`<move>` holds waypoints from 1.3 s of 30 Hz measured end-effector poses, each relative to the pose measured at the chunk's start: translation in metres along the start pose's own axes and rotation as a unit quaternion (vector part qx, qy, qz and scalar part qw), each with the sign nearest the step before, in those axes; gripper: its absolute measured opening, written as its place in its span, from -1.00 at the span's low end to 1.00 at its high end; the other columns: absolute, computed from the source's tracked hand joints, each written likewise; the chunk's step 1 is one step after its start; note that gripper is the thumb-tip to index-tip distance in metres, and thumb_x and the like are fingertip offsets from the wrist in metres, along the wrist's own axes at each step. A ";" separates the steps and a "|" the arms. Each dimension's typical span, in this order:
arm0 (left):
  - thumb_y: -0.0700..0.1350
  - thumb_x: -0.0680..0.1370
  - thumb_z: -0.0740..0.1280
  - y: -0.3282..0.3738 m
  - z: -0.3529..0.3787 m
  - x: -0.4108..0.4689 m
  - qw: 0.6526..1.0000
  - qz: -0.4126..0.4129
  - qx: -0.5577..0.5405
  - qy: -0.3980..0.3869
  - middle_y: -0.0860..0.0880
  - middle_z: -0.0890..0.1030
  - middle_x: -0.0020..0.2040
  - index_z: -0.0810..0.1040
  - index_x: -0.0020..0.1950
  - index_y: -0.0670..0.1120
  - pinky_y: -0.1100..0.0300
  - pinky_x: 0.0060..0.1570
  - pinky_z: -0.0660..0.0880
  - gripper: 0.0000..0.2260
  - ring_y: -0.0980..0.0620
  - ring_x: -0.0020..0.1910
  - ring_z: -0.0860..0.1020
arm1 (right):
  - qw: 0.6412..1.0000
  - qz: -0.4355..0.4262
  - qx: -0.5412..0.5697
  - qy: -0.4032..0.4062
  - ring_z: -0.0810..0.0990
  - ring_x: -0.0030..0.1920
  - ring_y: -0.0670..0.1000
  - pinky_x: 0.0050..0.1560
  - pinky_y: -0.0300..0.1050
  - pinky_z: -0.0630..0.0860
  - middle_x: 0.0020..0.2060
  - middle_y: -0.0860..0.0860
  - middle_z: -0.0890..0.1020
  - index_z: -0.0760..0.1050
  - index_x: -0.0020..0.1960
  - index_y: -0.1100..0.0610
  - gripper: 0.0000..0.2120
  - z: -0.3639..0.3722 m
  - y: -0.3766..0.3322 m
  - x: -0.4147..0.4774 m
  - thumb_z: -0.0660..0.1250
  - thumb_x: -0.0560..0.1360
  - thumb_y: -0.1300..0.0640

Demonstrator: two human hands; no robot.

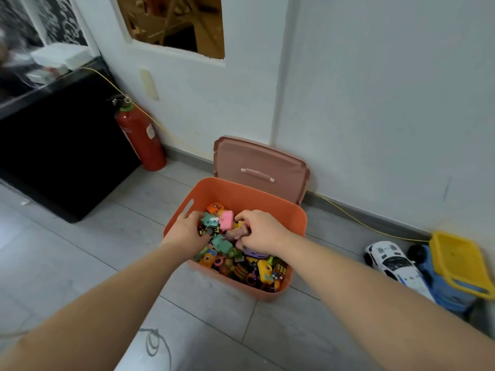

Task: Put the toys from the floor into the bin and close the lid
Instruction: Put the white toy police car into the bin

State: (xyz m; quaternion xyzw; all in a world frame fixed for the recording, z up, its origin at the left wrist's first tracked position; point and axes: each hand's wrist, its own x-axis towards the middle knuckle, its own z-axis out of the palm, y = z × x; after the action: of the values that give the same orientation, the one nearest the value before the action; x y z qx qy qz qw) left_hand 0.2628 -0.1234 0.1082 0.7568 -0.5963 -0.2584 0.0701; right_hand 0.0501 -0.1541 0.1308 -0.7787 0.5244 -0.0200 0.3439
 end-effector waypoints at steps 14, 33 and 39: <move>-0.02 0.53 0.30 0.174 0.080 -0.038 0.983 0.182 -0.024 -0.013 -0.07 0.37 0.37 0.38 0.44 0.03 -0.01 0.25 0.45 -0.54 -0.14 0.22 0.50 | 0.984 0.148 -0.025 0.100 0.43 0.39 0.16 0.37 -0.02 0.39 0.44 0.12 0.32 0.32 0.49 0.06 -0.36 -0.039 0.158 -0.125 0.38 0.43 0.17; -0.07 0.52 0.31 0.283 0.228 -0.047 0.962 0.236 0.022 -0.136 -0.10 0.30 0.43 0.31 0.49 0.02 0.07 0.33 0.39 -0.48 -0.13 0.32 0.45 | 0.908 0.405 -0.097 0.049 0.15 0.52 0.31 0.35 0.28 0.37 0.54 0.21 0.09 -0.14 0.61 0.07 0.00 0.004 0.372 -0.229 0.46 0.44 -0.10; -0.06 0.54 0.31 0.273 0.239 -0.044 0.962 0.227 0.038 -0.149 -0.11 0.30 0.43 0.30 0.50 0.02 0.11 0.32 0.37 -0.48 -0.12 0.33 0.44 | 0.902 0.427 -0.015 0.063 0.23 0.49 0.32 0.40 0.14 0.36 0.57 0.24 0.03 -0.29 0.61 0.10 0.12 0.019 0.394 -0.227 0.51 0.44 -0.01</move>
State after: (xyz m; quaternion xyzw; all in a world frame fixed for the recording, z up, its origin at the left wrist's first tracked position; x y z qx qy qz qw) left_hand -0.0934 -0.1102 0.0301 0.5567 -0.7652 -0.3232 0.0084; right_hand -0.3611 -0.0401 -0.0282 -0.4822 0.8274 0.0874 0.2742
